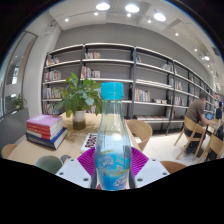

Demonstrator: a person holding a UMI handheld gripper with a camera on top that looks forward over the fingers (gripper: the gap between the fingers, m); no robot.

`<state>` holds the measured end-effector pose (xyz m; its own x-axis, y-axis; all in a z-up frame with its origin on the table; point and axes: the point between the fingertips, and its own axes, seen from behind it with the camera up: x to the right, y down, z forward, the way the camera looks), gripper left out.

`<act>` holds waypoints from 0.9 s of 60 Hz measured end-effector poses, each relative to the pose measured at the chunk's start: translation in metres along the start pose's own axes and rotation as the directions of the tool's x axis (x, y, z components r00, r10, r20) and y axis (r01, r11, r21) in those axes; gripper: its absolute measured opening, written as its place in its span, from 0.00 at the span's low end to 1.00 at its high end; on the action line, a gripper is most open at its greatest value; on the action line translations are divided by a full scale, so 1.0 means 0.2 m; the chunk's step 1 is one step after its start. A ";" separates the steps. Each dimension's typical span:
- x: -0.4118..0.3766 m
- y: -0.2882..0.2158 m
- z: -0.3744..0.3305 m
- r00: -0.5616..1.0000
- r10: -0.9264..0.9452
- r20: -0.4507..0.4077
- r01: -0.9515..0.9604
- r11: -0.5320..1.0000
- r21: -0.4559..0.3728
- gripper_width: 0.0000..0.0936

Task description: Pour water

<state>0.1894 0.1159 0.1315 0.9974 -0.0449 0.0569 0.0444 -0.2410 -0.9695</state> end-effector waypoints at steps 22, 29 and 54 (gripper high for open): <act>0.04 0.21 0.05 0.997 0.076 0.002 -0.076 0.997 -0.006 0.55; 0.04 0.25 0.04 0.997 0.075 -0.006 -0.075 0.995 -0.062 0.70; -0.06 0.58 -0.70 0.996 0.055 -0.076 -0.074 0.958 -0.276 0.87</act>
<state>0.1747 -0.0482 0.0515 0.9910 -0.1321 0.0214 -0.0472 -0.4950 -0.8676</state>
